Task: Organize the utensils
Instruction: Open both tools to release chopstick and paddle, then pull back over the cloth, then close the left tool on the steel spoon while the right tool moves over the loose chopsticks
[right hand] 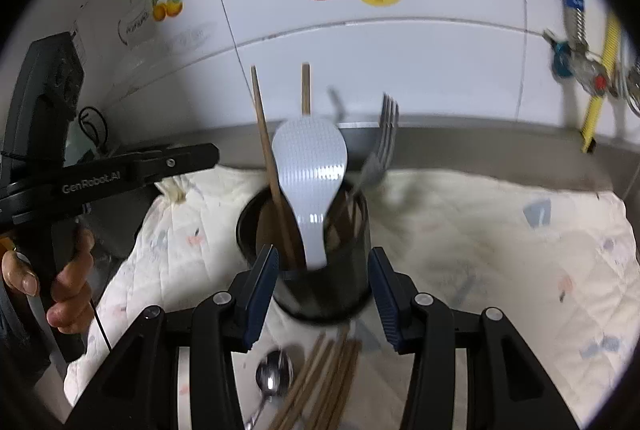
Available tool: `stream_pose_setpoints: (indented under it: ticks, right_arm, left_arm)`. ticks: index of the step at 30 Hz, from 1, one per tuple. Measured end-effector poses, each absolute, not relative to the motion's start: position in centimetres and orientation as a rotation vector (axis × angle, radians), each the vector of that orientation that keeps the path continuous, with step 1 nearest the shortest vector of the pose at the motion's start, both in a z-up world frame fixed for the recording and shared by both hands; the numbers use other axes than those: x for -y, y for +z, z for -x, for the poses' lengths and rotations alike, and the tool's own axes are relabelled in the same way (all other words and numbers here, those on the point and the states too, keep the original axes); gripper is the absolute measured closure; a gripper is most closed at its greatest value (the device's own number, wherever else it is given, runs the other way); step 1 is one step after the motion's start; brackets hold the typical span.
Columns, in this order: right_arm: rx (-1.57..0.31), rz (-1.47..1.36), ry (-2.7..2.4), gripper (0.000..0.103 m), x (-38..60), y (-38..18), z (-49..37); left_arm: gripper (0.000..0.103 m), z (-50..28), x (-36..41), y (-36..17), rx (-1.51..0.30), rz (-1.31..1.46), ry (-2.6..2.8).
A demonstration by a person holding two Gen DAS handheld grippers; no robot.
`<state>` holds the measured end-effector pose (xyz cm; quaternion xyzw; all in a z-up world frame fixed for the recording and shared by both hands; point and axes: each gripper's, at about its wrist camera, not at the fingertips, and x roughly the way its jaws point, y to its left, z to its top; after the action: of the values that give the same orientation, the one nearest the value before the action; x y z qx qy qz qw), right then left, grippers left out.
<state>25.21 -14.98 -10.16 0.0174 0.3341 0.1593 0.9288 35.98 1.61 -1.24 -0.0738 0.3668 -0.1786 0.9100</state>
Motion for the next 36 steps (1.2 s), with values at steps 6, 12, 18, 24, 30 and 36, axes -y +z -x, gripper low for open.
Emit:
stream_pose_setpoints:
  ticks: [6,12,18,24,30,36]
  right_arm:
    - [-0.755,-0.017,0.315,0.052,15.7,-11.8,-22.8]
    - [-0.810,-0.026,0.309,0.052,16.4,-13.0,-21.1]
    - [-0.845,-0.050,0.319,0.052,16.9,-14.5,-19.8]
    - [-0.863,-0.075,0.315,0.052,17.5,-15.6,-18.8]
    - [-0.870,-0.100,0.309,0.052,17.9,-16.2,-18.6]
    - [-0.868,-0.134,0.301,0.052,18.5,-16.3,-18.8]
  left_arm:
    - [0.093,-32.0,-0.4,-2.8,-0.810,0.130,-0.387]
    - [0.093,-29.1,0.7,-5.9,-0.890,0.137,-0.402]
    - [0.087,-27.0,2.0,-10.1,-0.997,0.118,-0.402]
    - [0.059,-26.0,3.2,-13.2,-1.036,0.074,-0.390]
    - [0.059,-25.9,4.5,-14.8,-1.054,0.007,-0.392]
    - [0.060,-26.5,5.4,-16.2,-1.091,-0.044,-0.387]
